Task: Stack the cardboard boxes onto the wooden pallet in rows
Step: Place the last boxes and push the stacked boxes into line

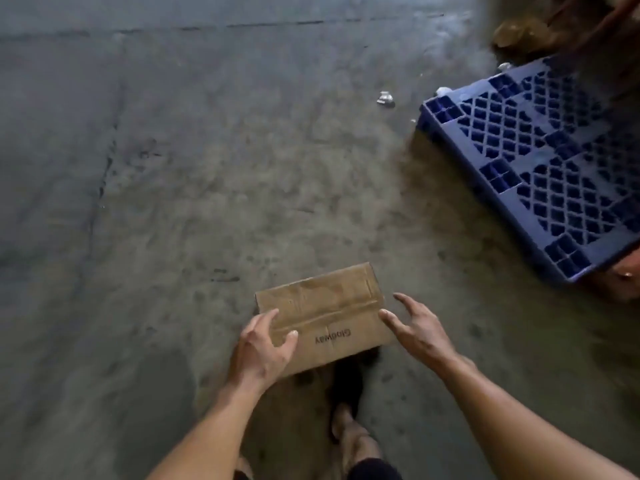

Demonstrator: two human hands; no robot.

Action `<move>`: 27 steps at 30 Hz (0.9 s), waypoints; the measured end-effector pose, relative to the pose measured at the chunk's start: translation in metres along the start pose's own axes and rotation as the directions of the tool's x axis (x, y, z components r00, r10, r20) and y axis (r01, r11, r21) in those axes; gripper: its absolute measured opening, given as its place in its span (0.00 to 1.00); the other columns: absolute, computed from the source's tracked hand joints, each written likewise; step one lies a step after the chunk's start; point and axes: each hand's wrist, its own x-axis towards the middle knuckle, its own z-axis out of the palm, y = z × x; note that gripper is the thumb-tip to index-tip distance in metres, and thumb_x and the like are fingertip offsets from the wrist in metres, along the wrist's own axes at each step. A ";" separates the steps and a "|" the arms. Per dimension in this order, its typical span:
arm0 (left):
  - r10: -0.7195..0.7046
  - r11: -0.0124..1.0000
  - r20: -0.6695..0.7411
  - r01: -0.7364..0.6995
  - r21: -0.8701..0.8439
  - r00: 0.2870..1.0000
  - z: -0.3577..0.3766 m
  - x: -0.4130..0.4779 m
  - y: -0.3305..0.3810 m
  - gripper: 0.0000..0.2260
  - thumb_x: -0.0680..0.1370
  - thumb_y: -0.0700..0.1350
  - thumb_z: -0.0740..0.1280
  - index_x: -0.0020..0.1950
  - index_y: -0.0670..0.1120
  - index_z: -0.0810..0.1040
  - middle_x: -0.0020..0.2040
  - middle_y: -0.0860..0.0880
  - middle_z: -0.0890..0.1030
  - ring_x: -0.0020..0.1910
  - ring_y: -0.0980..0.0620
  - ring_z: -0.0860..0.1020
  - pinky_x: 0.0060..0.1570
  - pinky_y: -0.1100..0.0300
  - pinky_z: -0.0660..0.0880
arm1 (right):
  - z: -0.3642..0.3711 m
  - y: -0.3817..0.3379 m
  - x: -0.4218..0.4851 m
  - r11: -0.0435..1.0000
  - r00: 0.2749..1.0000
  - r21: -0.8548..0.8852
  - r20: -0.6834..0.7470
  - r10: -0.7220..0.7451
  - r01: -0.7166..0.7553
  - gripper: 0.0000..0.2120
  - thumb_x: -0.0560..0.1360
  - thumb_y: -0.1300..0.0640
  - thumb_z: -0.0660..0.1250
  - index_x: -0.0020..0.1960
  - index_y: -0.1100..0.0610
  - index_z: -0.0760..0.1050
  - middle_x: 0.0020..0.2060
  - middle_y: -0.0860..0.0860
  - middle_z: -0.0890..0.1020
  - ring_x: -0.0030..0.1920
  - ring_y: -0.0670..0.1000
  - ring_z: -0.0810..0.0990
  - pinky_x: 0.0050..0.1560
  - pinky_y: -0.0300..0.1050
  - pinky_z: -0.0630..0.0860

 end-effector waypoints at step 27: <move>-0.527 0.846 -0.107 0.508 -0.164 0.843 0.343 0.139 -0.313 0.38 0.68 0.59 0.79 0.68 0.40 0.69 0.64 0.45 0.76 0.63 0.43 0.75 0.58 0.54 0.73 | 0.257 0.300 0.293 0.969 0.973 -0.127 0.065 0.220 -0.211 0.39 0.70 0.31 0.70 0.73 0.49 0.66 0.67 0.53 0.77 0.66 0.58 0.75 0.60 0.49 0.72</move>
